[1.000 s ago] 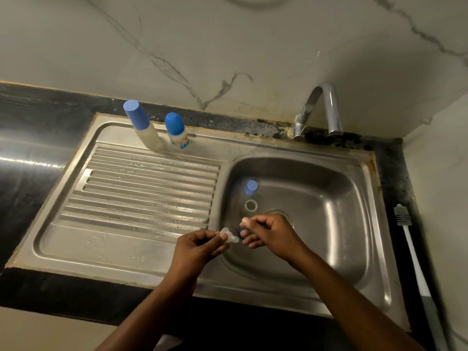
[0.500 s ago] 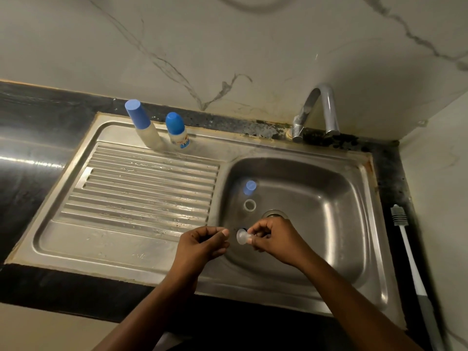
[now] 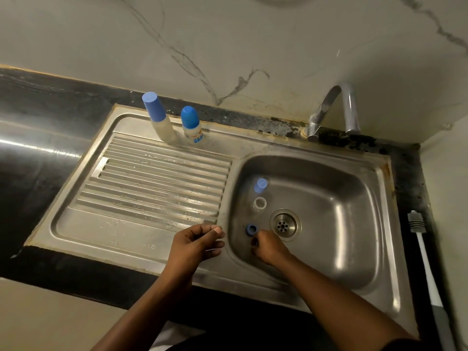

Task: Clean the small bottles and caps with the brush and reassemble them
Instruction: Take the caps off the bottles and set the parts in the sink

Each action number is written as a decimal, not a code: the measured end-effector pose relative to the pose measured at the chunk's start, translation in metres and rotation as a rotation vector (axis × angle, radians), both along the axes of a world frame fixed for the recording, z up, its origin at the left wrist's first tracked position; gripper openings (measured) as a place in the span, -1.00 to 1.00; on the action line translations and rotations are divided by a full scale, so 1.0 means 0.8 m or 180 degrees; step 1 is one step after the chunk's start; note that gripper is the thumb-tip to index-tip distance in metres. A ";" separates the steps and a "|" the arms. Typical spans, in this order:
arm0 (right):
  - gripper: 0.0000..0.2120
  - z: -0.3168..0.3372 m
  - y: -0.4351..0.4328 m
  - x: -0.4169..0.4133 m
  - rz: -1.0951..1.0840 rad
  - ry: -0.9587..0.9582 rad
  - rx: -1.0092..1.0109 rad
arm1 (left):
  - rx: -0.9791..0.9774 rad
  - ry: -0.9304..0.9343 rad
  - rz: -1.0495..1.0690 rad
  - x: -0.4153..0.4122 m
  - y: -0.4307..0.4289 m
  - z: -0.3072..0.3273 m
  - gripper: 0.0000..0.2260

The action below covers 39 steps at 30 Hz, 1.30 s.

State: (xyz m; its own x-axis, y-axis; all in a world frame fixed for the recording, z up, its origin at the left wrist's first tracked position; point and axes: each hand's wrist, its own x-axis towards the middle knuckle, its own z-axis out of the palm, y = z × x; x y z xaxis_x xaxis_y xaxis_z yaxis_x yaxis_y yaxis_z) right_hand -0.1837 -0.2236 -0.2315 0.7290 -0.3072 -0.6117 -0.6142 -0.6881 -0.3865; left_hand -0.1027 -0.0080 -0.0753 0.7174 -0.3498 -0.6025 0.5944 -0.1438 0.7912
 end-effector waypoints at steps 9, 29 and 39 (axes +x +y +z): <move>-0.63 0.027 -0.001 0.005 -0.0149 0.0072 0.0051 | 0.0073 -0.0008 -0.0040 0.006 0.011 0.002 -0.84; -0.81 0.266 -0.006 0.182 -0.0449 -0.1839 0.0051 | -0.0325 -0.0253 -0.0071 0.099 0.021 0.052 -0.82; -0.29 0.287 0.037 0.329 -0.0029 -0.2019 -0.0430 | -0.0459 -0.0307 0.0144 0.153 0.064 0.070 -0.79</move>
